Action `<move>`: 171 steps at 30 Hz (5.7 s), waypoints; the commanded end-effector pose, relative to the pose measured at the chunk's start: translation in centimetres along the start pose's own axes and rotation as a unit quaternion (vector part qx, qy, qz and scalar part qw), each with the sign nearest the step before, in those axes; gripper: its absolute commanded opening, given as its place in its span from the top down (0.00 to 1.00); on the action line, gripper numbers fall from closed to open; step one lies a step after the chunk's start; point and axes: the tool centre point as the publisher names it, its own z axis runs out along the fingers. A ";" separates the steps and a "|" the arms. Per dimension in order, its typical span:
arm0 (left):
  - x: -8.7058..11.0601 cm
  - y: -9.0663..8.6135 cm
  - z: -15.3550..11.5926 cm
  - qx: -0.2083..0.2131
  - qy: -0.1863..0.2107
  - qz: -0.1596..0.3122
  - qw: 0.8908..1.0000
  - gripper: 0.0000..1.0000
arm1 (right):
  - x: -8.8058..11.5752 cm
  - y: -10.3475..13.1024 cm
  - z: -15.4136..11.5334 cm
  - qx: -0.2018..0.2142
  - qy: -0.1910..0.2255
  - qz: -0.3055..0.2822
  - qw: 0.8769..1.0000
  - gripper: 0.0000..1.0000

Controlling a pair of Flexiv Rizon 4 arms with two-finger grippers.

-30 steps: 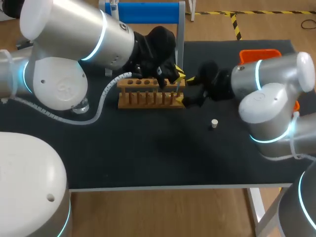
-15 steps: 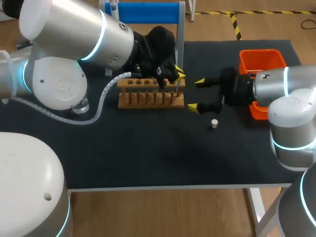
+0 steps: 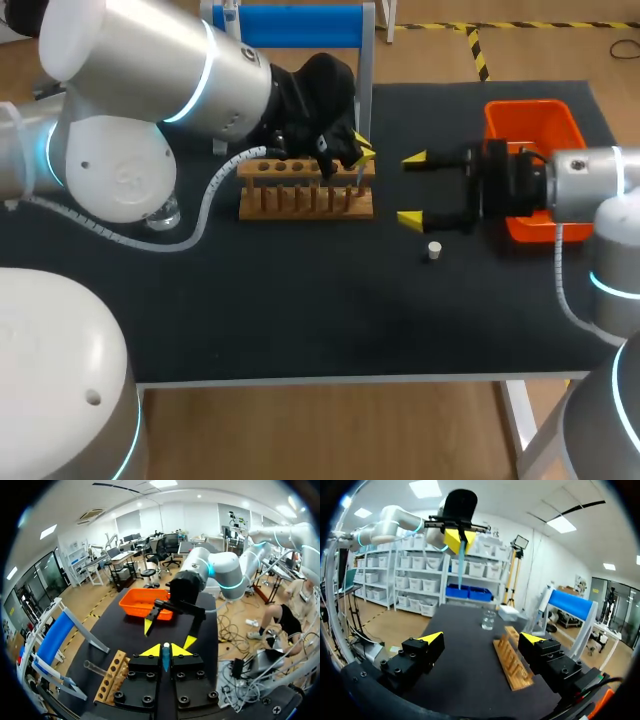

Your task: Invert the test tube, pick up the pipette, mount the tip to pipette, aspirate from beaker and dispense into the tube, eject the tip, return the pipette, and cap with the stopper.

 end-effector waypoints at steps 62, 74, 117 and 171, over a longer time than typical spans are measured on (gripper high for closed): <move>0.0 -0.1 0.0 -0.003 -0.001 -0.001 1.000 1.00 | 1.8 7.5 5.3 -0.097 0.144 0.072 0.982 0.00; 0.0 -0.1 0.0 -0.003 -0.001 -0.001 1.000 1.00 | 1.9 8.1 6.2 -0.103 0.147 0.080 0.980 0.07; 0.0 -0.1 0.0 -0.003 -0.001 -0.001 1.000 1.00 | 3.8 9.2 6.2 -0.103 0.151 0.078 0.980 1.00; 0.0 -0.1 0.0 -0.003 -0.001 -0.001 1.000 0.00 | 6.5 -1.0 -12.4 -0.095 0.133 0.079 0.983 1.00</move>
